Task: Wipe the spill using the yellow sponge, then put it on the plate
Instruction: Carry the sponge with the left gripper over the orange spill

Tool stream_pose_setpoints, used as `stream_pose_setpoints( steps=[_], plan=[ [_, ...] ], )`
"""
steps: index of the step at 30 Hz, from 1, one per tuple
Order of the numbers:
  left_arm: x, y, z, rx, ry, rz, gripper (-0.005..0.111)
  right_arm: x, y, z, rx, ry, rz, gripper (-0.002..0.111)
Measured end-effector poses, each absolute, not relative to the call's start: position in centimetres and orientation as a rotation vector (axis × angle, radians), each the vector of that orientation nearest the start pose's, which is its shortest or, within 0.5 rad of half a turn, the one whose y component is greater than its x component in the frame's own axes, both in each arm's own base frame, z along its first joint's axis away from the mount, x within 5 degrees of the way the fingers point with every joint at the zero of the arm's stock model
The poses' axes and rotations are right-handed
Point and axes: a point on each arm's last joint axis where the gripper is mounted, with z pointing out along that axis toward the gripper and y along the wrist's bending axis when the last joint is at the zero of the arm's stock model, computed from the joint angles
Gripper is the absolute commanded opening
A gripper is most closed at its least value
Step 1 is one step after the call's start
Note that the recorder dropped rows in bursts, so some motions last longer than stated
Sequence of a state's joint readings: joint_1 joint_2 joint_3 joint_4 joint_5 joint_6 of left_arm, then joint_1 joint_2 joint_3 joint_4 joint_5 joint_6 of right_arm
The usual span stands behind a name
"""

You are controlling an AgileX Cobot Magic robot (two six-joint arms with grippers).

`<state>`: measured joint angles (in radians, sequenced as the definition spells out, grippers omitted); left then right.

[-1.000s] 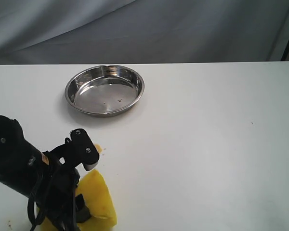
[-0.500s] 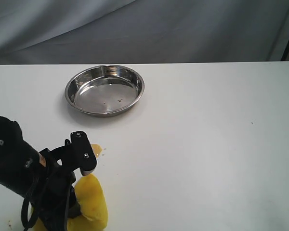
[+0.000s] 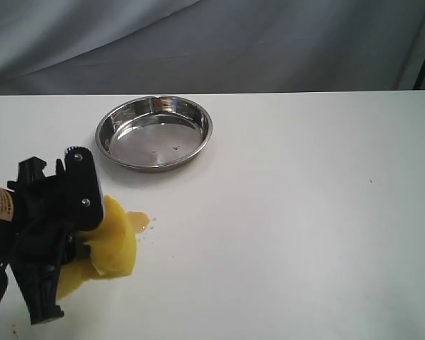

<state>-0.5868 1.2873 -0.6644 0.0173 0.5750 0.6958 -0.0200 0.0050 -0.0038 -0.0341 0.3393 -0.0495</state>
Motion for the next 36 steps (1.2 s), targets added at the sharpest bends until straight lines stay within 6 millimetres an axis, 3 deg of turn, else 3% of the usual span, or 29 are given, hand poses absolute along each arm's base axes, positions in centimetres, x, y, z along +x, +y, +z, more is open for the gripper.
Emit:
stream_pose_setpoints(
  steps=[9,16,28,36],
  plan=[
    [20.2,-11.0,22.2,1.287,2.235,0.241,0.001,5.4,-0.2,18.4,-0.048,1.824,-0.082,0.000],
    [22.4,-9.3,20.6,1.003,2.391,0.273,0.001,5.4,-0.2,18.4,-0.048,1.824,-0.082,0.000],
    [24.7,-9.7,16.3,1.006,2.451,0.209,0.001,5.4,-0.2,18.4,-0.048,1.824,-0.082,0.000],
    [25.2,-10.2,15.2,1.028,2.439,0.175,0.001,5.4,-0.2,18.4,-0.048,1.824,-0.082,0.000]
  ],
)
